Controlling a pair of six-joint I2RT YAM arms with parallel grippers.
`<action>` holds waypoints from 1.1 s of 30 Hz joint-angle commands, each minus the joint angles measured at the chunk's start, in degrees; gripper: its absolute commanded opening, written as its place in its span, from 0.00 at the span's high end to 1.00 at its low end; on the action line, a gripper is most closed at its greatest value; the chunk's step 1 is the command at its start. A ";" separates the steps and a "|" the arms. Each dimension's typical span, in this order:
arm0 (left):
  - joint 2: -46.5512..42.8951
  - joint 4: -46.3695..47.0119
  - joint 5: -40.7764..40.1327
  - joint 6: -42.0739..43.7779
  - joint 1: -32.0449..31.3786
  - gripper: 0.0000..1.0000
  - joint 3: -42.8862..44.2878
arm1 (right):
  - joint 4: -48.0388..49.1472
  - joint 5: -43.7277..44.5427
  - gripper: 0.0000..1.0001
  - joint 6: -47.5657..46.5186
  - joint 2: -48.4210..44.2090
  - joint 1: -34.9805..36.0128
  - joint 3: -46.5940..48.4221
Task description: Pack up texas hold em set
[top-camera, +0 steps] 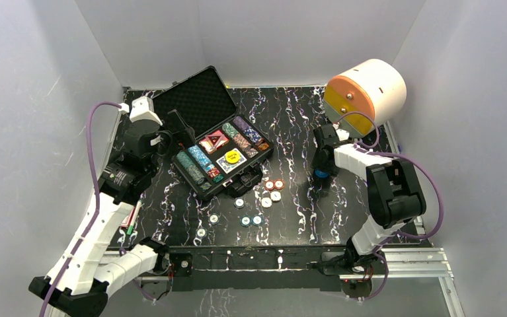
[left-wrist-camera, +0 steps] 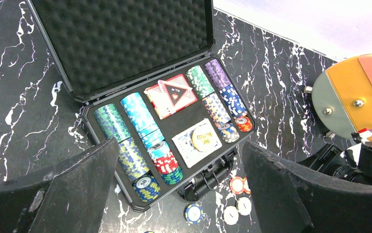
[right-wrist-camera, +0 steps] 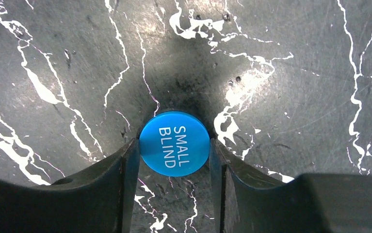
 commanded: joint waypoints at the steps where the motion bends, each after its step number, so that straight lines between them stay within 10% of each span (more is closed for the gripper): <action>1: 0.01 0.17 -0.01 0.09 -0.03 0.02 0.52 | 0.47 -1.53 0.50 -1.61 2.64 -0.45 0.04; 21: -0.22 0.61 -0.35 -0.09 -0.03 0.02 0.00 | -3.66 -3.11 0.52 -1.80 -5.92 13.94 17.40; 33: -2.21 -0.44 -2.82 0.50 -0.03 0.02 -0.27 | -1.40 0.01 0.50 -7.79 14.09 30.60 44.51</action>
